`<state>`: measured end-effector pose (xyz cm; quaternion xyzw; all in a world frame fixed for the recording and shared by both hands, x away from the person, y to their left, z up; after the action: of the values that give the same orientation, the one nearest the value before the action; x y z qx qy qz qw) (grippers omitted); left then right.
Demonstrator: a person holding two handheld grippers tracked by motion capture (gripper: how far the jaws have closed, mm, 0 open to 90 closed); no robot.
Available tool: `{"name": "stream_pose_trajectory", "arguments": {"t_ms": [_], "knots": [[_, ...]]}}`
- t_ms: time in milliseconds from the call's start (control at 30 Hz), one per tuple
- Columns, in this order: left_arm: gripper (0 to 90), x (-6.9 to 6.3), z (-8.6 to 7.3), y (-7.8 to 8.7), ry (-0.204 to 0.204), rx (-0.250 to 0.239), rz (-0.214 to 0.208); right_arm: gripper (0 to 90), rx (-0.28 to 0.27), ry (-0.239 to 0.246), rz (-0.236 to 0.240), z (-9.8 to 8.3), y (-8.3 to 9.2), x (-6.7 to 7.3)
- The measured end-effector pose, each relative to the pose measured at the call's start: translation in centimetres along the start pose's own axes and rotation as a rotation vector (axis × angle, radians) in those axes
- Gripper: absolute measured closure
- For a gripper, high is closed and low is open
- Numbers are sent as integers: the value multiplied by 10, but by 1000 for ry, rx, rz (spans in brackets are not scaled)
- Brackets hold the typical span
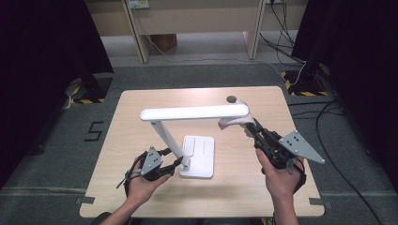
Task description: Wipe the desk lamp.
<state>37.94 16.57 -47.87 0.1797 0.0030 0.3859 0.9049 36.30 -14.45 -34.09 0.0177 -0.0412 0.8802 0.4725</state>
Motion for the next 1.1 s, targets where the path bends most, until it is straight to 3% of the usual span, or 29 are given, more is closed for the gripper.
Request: {"name": "stream_pose_trajectory", "arguments": {"t_ms": [233, 633, 1100], "knots": [[506, 1, 0, 0, -17, 8, 4, 848, 3, -45, 2, -1, -1, 2], [514, 0, 1, 0, -45, 18, 9, 848, 2, -65, 33, -4, -14, 14], [510, -2, 1, 0, -54, 23, 6, 847, 28, -57, 77, -7, -31, 37]]}}
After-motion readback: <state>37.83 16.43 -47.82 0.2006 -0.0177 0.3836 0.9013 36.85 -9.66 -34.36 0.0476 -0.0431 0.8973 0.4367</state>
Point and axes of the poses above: each handheld gripper's, and its own axes: y roughly backward along the jaws, z roughly out of its top, x roughly to its left, the point moved 5 cm from there along -y, roughly forward along the jaws, and after that the axes turned 1 degree about x, right-handed, at the moved point
